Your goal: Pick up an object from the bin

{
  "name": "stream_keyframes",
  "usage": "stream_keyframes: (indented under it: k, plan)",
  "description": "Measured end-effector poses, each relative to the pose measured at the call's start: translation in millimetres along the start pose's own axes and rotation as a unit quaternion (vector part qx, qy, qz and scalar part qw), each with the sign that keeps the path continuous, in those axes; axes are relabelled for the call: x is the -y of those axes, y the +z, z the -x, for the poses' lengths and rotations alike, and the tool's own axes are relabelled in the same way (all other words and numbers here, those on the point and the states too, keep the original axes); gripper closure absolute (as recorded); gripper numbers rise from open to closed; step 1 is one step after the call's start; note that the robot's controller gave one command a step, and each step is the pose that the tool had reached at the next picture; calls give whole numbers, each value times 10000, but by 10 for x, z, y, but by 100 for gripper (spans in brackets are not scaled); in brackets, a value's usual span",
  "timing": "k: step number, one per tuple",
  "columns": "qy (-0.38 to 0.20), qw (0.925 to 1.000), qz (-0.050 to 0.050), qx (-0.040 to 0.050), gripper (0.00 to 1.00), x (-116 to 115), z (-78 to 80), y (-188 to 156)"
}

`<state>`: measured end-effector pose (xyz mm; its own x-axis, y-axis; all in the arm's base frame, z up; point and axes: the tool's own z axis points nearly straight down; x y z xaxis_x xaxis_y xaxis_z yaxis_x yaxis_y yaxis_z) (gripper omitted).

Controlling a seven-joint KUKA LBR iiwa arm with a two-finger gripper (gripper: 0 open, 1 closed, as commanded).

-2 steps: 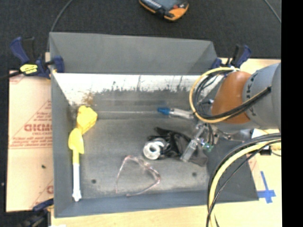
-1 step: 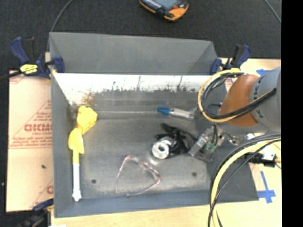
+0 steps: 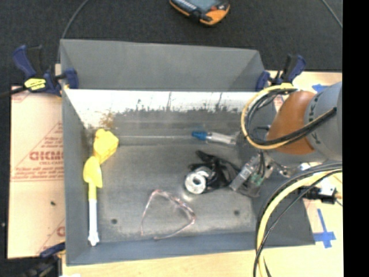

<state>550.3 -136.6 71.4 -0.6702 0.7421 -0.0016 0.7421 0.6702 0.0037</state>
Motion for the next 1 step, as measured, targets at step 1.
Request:
stream_keyframes:
  k: [1]
  plan:
    - [-5,10000,-1,4,100,3,-4,-25]
